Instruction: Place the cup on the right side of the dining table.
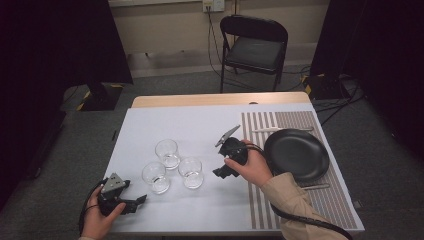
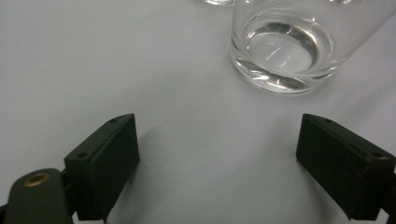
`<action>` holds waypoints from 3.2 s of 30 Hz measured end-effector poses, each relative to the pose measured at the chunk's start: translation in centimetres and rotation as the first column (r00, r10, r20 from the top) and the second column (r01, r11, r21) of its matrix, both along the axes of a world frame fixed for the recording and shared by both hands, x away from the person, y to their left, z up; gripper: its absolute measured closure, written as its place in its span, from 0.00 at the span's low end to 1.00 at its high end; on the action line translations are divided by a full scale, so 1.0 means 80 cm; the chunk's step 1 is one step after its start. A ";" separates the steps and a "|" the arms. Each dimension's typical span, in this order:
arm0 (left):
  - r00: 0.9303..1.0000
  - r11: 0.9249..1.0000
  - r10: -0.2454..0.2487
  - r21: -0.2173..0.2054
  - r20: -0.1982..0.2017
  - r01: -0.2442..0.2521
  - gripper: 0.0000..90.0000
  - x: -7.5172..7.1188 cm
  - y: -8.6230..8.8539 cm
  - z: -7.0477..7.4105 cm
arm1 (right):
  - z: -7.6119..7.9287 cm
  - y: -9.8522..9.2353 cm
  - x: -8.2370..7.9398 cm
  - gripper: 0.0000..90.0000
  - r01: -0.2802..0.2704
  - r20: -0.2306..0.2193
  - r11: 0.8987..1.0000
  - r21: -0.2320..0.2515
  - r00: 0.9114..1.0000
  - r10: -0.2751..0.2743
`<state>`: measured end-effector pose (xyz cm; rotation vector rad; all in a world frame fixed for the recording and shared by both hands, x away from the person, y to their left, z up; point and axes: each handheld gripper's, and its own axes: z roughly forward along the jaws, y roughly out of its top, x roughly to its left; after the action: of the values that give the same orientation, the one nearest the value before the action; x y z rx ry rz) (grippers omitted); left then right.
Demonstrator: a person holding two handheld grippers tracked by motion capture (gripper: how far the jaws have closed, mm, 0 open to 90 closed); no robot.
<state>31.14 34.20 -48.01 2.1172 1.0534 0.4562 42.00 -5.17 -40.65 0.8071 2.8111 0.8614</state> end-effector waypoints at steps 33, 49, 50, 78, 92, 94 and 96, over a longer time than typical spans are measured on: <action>1.000 1.000 0.000 0.000 0.000 0.000 0.14 0.000 0.000 0.000 | 0.018 0.015 0.007 0.15 -0.017 0.015 1.000 0.011 1.000 0.017; 1.000 1.000 -0.001 -0.001 0.000 0.001 0.14 0.000 0.000 0.000 | 0.023 0.020 0.010 0.15 -0.019 0.012 1.000 0.020 1.000 0.019; 1.000 1.000 -0.001 -0.001 0.000 0.001 0.14 0.000 0.000 0.000 | 0.023 0.020 0.010 0.15 -0.019 0.012 1.000 0.020 1.000 0.019; 1.000 1.000 0.002 -0.005 0.001 -0.002 0.14 0.000 0.000 0.000 | 0.036 0.038 0.014 0.15 -0.042 0.024 0.999 0.014 0.999 0.042; 1.000 1.000 0.002 -0.003 0.004 -0.002 0.14 0.000 0.000 0.000 | 0.037 0.052 0.016 0.15 -0.049 0.020 0.998 0.028 0.999 0.049; 1.000 1.000 0.002 -0.002 0.004 -0.002 0.14 0.000 0.000 0.000 | 0.036 0.054 0.017 0.15 -0.053 0.018 0.998 0.025 0.998 0.052; 1.000 1.000 0.002 -0.002 0.004 -0.002 0.14 0.000 0.000 0.000 | 0.036 0.056 0.017 0.15 -0.054 0.017 0.998 0.025 0.998 0.054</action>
<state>31.13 34.18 -48.04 2.1125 1.0536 0.4598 43.39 -0.68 -37.81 0.7266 2.8257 0.9084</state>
